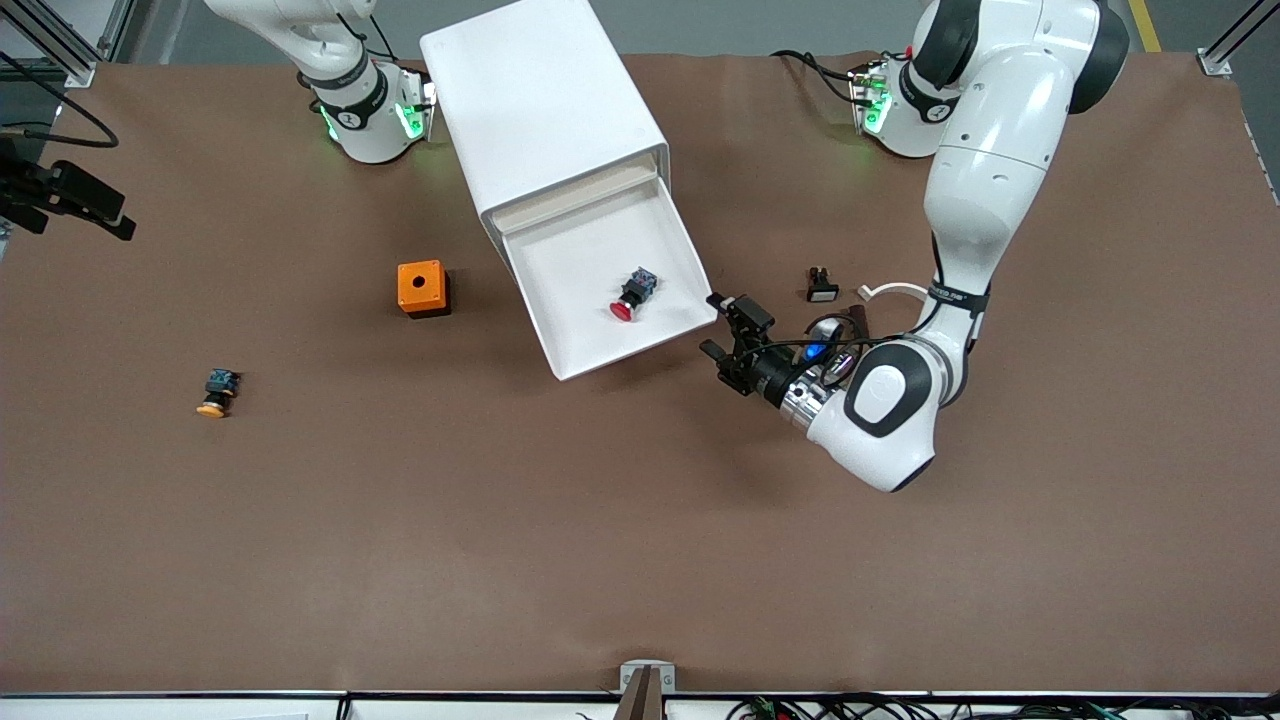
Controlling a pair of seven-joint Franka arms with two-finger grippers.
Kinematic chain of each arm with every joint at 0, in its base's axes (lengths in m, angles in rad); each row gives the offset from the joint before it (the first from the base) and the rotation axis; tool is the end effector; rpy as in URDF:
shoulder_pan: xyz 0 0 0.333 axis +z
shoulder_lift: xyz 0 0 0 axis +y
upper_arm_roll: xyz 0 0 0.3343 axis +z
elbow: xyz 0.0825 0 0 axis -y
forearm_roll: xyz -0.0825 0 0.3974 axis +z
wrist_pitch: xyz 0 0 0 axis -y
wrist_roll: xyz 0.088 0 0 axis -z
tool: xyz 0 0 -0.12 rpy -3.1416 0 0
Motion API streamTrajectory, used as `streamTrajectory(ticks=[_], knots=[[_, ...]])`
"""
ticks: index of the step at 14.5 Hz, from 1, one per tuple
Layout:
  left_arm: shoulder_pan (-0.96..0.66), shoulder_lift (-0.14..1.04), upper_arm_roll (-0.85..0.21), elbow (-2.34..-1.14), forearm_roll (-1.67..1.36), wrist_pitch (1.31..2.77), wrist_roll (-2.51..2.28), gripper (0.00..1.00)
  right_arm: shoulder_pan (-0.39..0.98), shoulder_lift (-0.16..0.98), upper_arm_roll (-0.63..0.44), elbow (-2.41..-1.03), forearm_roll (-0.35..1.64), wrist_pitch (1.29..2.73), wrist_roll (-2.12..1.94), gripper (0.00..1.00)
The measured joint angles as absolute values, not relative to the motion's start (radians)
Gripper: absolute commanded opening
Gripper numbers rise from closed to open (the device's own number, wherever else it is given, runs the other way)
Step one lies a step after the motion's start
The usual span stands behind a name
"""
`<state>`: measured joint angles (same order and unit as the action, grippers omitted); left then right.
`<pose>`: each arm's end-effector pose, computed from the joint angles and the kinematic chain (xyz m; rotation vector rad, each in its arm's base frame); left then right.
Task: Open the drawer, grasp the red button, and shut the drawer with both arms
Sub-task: 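Release the drawer and draw the left gripper back from it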
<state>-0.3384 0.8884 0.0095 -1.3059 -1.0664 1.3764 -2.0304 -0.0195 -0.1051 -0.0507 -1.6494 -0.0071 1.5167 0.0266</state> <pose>0.6192 -0.3377 0.2241 -1.2824 -1.9386 1.7054 0.5253 -0.0393 0.6447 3.1364 -0.1518 -0.0436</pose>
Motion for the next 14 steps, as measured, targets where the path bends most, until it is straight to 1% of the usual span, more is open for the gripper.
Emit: streamTrajectory(ticks=[5, 8, 11, 14], knots=[[-0.344, 0.876, 0.017, -1.248, -0.951, 1.38, -1.767, 1.0, -0.02, -0.062, -0.049, -1.618, -0.049, 1.532, 0.026, 1.0], [-0.345, 0.858, 0.017, -1.226, -0.877, 1.381, -1.574, 1.0, -0.02, 0.001, -0.049, -1.609, -0.066, 1.549, 0.026, 1.0], [-0.346, 0.805, 0.017, -1.212, -0.804, 1.387, -1.361, 1.0, -0.02, 0.085, -0.05, -1.596, -0.069, 1.565, 0.022, 1.0], [-0.351, 0.709, 0.016, -1.205, -0.716, 1.433, -1.179, 1.0, -0.021, 0.109, -0.05, -1.583, -0.064, 1.558, 0.031, 1.0]])
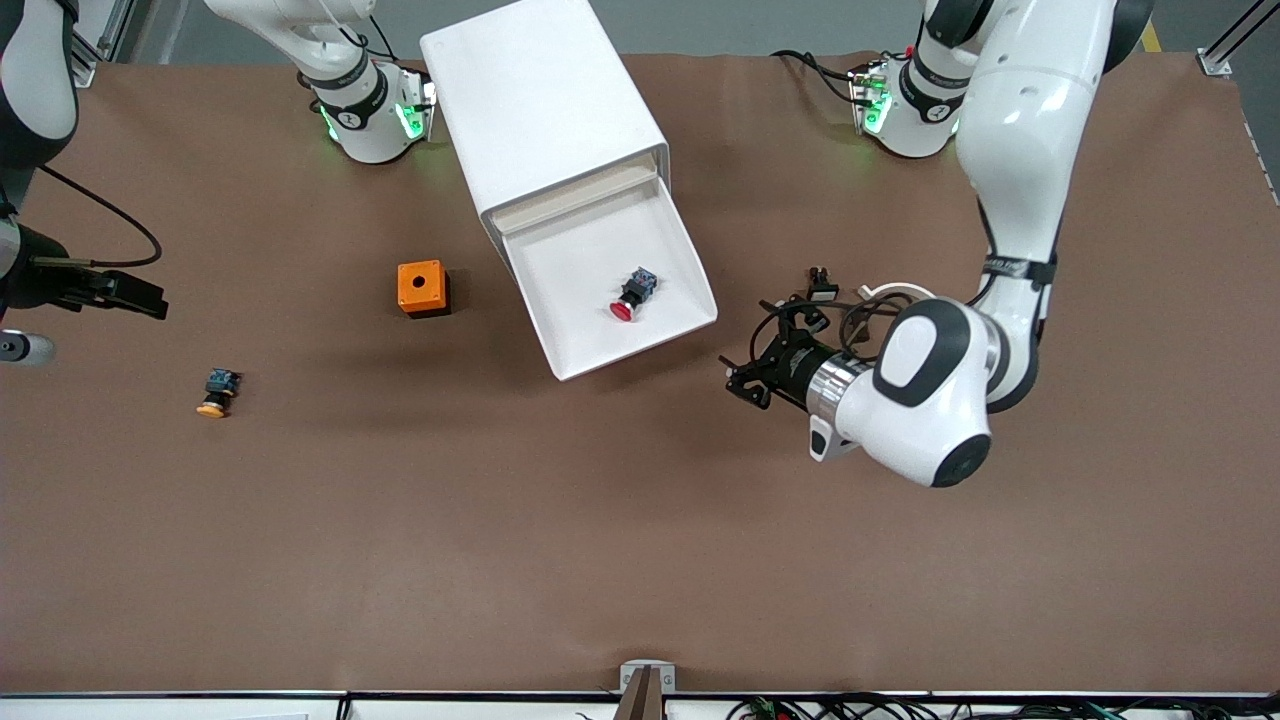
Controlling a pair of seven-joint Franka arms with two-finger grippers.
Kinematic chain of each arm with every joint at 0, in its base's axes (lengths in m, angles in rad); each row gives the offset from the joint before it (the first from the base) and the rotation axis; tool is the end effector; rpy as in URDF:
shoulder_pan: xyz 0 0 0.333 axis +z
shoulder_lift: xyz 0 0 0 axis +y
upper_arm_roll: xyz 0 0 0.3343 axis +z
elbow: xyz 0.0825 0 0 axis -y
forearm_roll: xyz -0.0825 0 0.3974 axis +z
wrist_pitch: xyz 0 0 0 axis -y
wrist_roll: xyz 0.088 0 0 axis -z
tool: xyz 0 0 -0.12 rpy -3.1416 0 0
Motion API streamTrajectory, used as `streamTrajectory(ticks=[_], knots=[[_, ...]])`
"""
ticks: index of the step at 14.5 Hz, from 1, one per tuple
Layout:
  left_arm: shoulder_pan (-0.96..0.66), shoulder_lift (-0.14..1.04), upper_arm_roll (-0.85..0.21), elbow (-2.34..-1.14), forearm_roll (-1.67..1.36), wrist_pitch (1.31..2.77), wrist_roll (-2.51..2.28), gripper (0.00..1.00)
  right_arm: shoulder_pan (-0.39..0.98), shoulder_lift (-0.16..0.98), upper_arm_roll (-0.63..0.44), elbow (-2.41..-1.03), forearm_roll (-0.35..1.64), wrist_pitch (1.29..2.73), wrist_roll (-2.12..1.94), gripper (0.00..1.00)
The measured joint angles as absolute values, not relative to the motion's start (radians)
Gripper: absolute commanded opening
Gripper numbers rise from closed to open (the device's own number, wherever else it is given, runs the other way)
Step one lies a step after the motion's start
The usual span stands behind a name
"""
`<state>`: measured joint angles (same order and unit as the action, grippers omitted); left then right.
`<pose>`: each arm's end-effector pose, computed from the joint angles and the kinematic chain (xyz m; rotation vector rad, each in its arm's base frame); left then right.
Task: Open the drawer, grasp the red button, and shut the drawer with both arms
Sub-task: 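Release the drawer and draw the left gripper back from it, then reach the right gripper into the open drawer above the red button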
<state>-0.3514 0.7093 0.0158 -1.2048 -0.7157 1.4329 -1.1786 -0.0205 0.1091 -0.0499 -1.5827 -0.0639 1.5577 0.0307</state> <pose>0.6461 -0.3195 0.3592 2.4217 1.2005 -1.1803 0.5921 -0.0481 0.5599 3.0643 -0.1498 -0.2079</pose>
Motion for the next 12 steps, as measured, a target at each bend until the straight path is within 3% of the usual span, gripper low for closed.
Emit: streamTrajectory(ticks=[5, 12], knots=[[-0.375, 0.581, 0.008, -1.213, -0.54, 1.577, -1.049, 1.0, 0.007, 0.108, -0.033, -1.576, 0.058, 1.51, 0.198, 1.0], [-0.415, 0.551, 0.004, -1.226, -0.31, 1.687, -1.016, 1.0, 0.362, 0.112, -0.01, -1.601, 0.079, 1.608, 0.704, 1.0]])
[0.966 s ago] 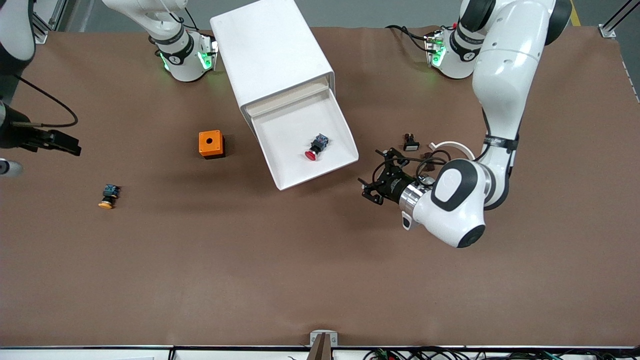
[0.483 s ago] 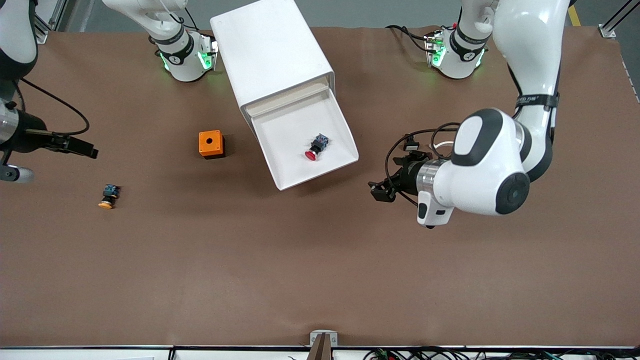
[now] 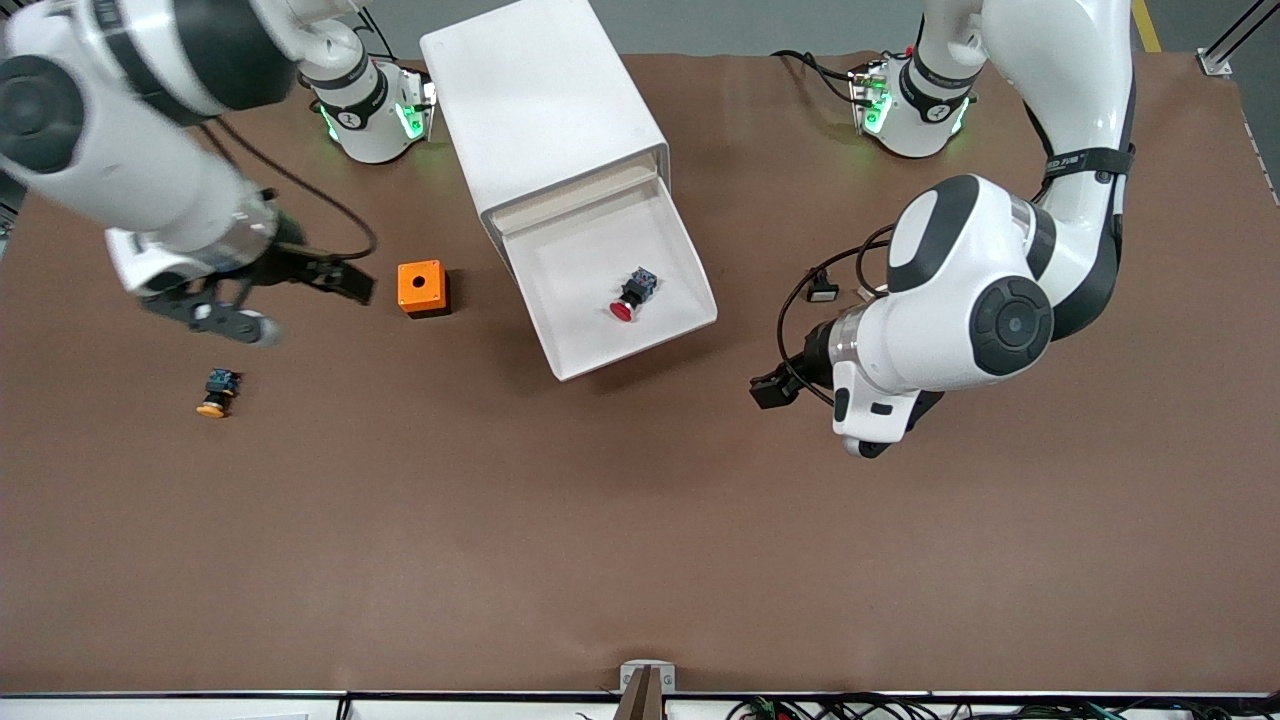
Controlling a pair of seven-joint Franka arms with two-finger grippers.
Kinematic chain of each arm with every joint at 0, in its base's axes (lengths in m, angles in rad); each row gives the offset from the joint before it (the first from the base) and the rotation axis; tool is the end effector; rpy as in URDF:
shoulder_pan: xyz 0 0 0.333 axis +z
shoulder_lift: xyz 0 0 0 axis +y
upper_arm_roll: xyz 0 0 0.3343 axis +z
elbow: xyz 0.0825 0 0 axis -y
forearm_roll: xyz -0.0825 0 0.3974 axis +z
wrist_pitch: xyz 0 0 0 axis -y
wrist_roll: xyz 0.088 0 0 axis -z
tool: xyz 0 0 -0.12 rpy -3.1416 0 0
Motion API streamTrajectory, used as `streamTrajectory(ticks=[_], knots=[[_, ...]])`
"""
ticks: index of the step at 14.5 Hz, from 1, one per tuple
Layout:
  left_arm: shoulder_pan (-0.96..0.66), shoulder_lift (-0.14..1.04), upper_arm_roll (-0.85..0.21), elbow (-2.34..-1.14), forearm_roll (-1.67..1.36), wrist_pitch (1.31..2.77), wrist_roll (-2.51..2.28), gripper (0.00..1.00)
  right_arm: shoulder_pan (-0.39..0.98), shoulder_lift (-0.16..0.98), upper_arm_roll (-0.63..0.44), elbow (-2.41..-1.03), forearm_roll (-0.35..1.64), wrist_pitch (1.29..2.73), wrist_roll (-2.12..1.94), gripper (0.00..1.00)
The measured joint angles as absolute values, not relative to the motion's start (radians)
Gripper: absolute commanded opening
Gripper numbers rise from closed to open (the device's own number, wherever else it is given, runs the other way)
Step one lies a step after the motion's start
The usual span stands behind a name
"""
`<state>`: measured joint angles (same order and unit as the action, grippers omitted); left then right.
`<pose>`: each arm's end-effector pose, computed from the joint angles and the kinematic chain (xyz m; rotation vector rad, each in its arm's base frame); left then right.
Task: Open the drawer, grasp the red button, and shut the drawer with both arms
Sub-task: 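Reach the right gripper into the open drawer above the red button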
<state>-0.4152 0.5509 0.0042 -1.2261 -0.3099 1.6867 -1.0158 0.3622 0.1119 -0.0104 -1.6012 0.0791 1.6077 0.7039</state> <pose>0.6547 -0.3224 0.4516 2.7884 0.9464 -0.3957 0.5593 0.2155 0.5531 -3.0708 0.5575 0.2033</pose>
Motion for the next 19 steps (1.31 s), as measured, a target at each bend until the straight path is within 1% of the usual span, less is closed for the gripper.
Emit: streamTrajectory(ticks=[3, 5, 8, 13, 19], knots=[[-0.429, 0.551, 0.003, -1.234, -0.156, 1.784, -1.015, 1.0, 0.461, 0.116, -0.01, -1.639, 0.08, 1.686, 0.87, 1.0], [-0.431, 0.551, 0.001, -1.238, -0.084, 1.823, -1.015, 1.0, 0.511, 0.123, -0.01, -1.66, 0.08, 1.729, 0.966, 1.0], [-0.435, 0.551, 0.0, -1.239, -0.061, 1.83, -1.015, 1.0, 0.58, 0.162, -0.011, -1.672, 0.081, 1.806, 1.122, 1.0], [-0.436, 0.555, 0.0, -1.247, -0.061, 1.832, -1.015, 1.0, 0.726, 0.268, -0.011, -1.675, 0.081, 1.942, 1.375, 1.0], [-0.427, 0.555, 0.001, -1.248, -0.06, 1.832, -1.015, 1.0, 0.829, 0.317, -0.013, -1.725, 0.064, 2.068, 1.542, 1.0]])
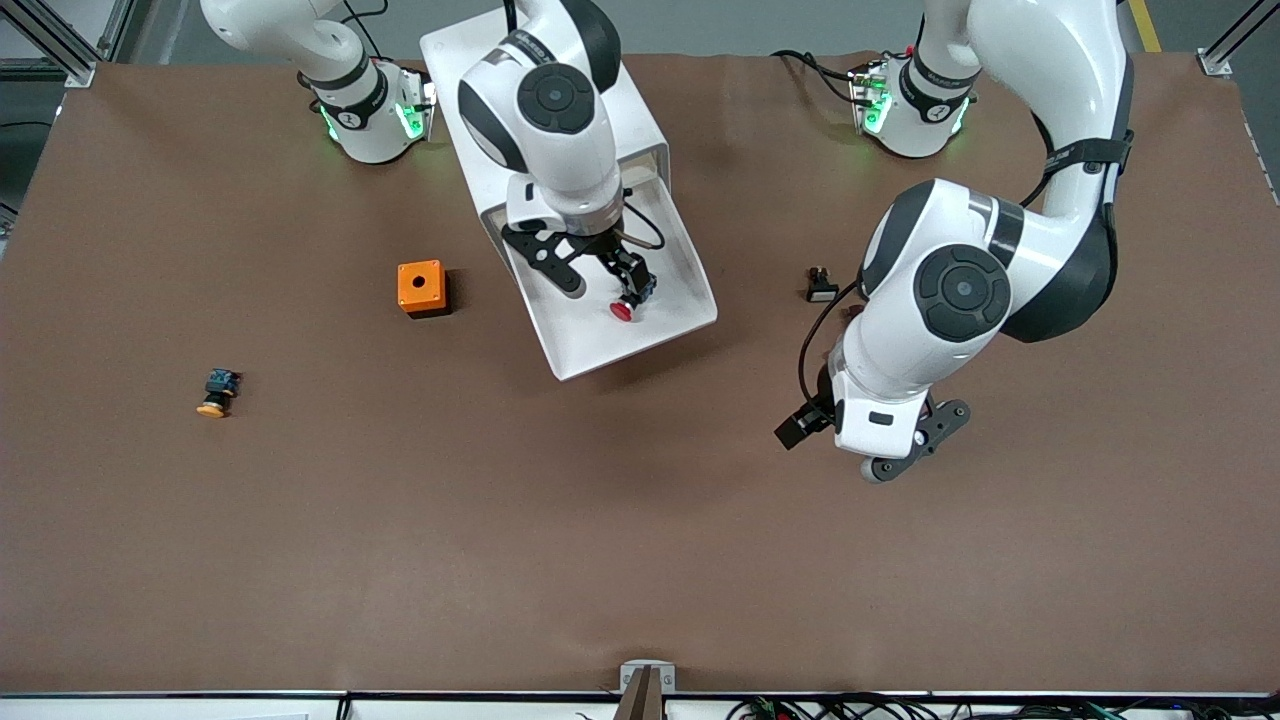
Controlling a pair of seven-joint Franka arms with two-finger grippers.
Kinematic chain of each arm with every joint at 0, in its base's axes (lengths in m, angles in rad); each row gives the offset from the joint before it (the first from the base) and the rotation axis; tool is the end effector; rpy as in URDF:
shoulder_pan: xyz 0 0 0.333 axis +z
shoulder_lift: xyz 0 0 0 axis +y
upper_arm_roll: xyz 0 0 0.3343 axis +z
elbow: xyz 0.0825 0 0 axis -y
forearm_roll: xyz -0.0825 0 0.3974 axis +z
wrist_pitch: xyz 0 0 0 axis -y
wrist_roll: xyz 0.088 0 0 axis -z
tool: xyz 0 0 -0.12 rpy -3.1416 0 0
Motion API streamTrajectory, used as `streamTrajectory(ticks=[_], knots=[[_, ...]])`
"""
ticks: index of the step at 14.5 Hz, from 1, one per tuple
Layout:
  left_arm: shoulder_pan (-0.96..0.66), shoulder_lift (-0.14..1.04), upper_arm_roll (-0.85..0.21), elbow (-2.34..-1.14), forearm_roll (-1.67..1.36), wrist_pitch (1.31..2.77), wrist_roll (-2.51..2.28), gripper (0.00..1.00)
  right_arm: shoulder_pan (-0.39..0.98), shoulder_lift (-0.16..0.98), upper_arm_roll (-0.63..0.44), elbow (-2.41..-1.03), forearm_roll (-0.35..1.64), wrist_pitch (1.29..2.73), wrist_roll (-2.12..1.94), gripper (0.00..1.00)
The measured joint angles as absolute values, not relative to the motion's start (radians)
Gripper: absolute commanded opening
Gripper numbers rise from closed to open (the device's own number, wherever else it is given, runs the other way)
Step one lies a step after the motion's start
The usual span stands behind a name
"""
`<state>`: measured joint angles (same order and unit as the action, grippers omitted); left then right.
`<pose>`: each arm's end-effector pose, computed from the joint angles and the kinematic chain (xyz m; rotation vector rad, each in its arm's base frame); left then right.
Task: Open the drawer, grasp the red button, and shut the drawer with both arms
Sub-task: 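Reach the right gripper into the open drawer above the red button, then lower the right gripper and grasp the red push button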
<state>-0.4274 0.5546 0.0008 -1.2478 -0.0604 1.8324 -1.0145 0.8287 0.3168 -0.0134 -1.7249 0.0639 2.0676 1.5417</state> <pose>0.6745 -0.3129 0.4457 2.9394 0.9133 -0.0244 0.4526 0.4875 0.4006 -2.8787 1.1421 0.0596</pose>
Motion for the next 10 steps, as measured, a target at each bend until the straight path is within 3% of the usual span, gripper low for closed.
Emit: streamTrajectory(ticks=[10], knots=[[-0.43, 0.555, 0.0, -1.248, -0.06, 1.832, -1.015, 1.0, 0.88, 0.404, -0.014, -1.724, -0.011, 2.16, 1.578, 1.0]])
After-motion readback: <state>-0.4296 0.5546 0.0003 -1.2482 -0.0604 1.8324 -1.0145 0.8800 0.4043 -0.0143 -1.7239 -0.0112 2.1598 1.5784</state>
